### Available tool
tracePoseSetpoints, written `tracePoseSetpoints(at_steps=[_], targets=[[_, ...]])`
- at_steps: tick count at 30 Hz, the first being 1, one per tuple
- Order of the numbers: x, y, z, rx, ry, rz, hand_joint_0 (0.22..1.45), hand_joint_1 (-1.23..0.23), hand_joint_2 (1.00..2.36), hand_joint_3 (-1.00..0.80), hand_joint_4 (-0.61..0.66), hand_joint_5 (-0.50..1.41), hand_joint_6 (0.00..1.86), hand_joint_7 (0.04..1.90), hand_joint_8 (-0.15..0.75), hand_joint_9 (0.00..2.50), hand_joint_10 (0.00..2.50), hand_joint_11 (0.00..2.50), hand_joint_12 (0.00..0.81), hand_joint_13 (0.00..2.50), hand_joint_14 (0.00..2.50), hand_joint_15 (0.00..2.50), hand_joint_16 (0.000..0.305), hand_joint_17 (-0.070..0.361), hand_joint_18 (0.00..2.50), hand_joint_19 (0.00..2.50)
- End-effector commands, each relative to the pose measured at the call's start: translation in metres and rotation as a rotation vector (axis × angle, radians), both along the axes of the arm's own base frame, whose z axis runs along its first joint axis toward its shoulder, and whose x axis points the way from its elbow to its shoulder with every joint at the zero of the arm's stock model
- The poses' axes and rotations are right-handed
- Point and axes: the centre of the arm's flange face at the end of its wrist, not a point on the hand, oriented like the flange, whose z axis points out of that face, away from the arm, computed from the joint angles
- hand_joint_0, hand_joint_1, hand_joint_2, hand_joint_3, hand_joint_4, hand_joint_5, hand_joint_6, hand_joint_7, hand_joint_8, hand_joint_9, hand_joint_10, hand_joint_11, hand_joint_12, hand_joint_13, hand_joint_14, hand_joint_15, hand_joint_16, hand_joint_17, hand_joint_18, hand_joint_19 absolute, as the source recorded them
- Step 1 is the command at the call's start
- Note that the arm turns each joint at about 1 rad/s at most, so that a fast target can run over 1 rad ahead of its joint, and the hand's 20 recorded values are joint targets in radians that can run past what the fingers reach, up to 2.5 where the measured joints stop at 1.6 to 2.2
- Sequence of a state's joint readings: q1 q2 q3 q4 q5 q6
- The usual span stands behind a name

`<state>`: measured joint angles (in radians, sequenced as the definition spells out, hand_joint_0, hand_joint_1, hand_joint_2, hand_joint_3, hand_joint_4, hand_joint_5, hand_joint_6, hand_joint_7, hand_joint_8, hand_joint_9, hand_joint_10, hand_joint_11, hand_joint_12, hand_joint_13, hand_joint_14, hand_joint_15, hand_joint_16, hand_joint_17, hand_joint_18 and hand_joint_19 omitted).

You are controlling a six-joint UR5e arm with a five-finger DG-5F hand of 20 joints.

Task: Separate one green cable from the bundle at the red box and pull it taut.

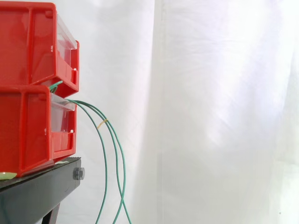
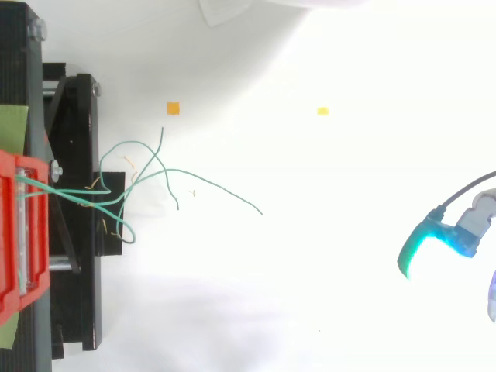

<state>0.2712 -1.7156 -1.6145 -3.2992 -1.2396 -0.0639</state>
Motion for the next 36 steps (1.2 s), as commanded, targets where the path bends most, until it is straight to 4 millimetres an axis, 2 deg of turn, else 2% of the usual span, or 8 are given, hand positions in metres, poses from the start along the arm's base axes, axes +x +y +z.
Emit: tracePoseSetpoints(at_steps=[1,3,8,17,23,25,34,36], targets=[[0.0,0.0,0.0,0.001,0.0,0.0,0.4,-0.54,1.0,-0.5,0.25,-0.18,0.5,0.74,0.314,1.04,0.02,0.55,0.417,1.04,0.02,0.52,0.095,0.214,1.35,0.48],[0.0,0.002,0.001,0.001,-0.001,0.003,0.39,-0.49,1.0,-0.5,0.26,-0.19,0.5,0.73,0.341,1.07,0.02,0.53,0.443,1.09,0.02,0.5,0.099,0.222,1.45,0.47],[-0.001,0.003,0.0,-0.002,0.005,0.006,0.38,-0.45,1.0,-0.5,0.27,-0.18,0.5,0.73,0.349,1.11,0.01,0.53,0.456,1.14,0.02,0.51,0.1,0.225,1.5,0.47],[-0.001,-0.001,-0.001,-0.03,0.013,0.008,0.37,-0.46,1.0,-0.5,0.3,-0.18,0.5,0.72,0.35,1.09,0.02,0.55,0.464,1.12,0.02,0.52,0.101,0.227,1.5,0.49],[0.002,-0.004,0.0,-0.096,-0.009,0.005,0.37,-0.47,1.0,-0.5,0.3,-0.18,0.5,0.71,0.348,1.11,0.02,0.6,0.462,1.12,0.02,0.55,0.101,0.226,1.5,0.49],[0.006,-0.011,0.004,-0.156,-0.041,-0.041,0.37,-0.48,1.0,-0.5,0.3,-0.18,0.5,0.71,0.348,1.12,0.02,0.63,0.46,1.14,0.02,0.58,0.1,0.226,1.49,0.49],[0.021,-0.022,0.011,-0.337,-0.135,-0.087,0.37,-0.48,1.0,-0.5,0.3,-0.18,0.5,0.71,0.345,1.18,0.02,0.78,0.462,1.31,0.02,0.91,0.098,0.221,1.5,0.54],[0.032,-0.025,0.002,-0.36,-0.159,-0.096,0.38,-0.48,1.0,-0.5,0.31,-0.18,0.5,0.71,0.354,1.31,0.02,1.03,0.454,1.51,0.01,1.38,0.096,0.215,1.6,0.62]])
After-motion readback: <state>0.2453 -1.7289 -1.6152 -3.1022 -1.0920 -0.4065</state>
